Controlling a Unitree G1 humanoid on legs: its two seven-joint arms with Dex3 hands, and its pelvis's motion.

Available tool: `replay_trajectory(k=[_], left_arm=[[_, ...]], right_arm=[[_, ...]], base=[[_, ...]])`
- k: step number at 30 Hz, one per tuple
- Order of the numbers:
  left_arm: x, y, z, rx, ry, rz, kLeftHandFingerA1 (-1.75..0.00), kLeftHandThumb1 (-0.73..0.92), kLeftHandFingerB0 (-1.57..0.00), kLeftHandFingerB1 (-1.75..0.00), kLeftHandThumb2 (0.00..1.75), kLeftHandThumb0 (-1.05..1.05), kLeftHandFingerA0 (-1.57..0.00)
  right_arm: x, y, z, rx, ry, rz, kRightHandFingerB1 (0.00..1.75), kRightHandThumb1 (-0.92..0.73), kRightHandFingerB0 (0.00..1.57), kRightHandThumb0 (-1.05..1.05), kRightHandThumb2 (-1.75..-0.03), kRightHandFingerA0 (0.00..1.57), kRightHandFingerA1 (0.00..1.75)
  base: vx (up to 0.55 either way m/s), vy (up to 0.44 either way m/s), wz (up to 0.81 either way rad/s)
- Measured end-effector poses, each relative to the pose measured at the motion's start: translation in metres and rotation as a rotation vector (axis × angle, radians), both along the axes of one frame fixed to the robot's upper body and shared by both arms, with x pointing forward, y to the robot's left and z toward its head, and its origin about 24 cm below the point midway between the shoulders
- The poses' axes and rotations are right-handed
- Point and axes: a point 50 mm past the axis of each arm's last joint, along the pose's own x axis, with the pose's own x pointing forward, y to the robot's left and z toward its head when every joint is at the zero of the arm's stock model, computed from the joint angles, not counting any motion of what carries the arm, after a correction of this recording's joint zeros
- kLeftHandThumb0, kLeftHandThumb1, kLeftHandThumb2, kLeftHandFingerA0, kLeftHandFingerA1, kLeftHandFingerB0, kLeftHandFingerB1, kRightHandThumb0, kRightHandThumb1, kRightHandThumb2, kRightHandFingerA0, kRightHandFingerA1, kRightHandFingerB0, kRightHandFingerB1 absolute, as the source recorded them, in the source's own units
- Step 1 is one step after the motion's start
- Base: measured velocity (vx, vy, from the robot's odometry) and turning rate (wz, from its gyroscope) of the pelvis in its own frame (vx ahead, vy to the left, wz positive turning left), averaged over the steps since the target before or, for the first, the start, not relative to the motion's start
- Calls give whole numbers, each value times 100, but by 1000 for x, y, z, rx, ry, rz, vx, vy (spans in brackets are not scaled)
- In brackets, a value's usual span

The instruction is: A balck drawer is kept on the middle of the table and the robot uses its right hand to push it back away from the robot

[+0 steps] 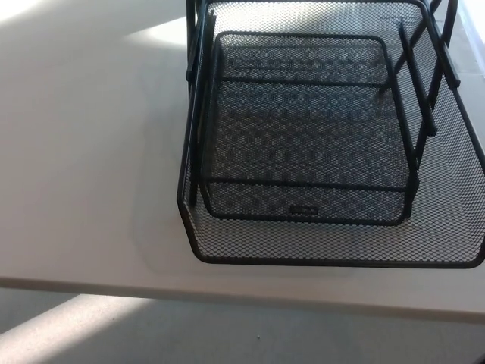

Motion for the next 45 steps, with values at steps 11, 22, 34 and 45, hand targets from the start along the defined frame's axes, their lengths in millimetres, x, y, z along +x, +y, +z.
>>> replay_trajectory(k=[11, 22, 34, 45], left_arm=[[-4, 0, -1, -25, 48, -56, -38, 71, -32, -33, 63, -57, -47], [-2, -1, 0, -29, 42, -58, -38, 72, -32, -33, 63, -57, -46], [-1, -2, -1, -32, 40, -60, -37, 72, -31, -32, 63, -56, -42], [-1, -2, 0, -32, 39, -60, -38, 71, -32, -33, 63, -56, -48]], right_arm=[[-1, 9, 12, 52, -95, 95, 36, -70, 40, -56, -66, 52, 40], [4, 48, 44, 203, -285, 215, 32, -76, 33, -59, -65, 43, 36], [1, 104, 94, 391, -441, 421, 33, -76, 32, -59, -65, 41, 38], [-8, 149, 150, 509, -538, 678, 31, -83, 29, -59, -65, 37, 36]], base=[[0, 0, 0], [0, 0, 0], [0, 0, 0], [0, 0, 0]])
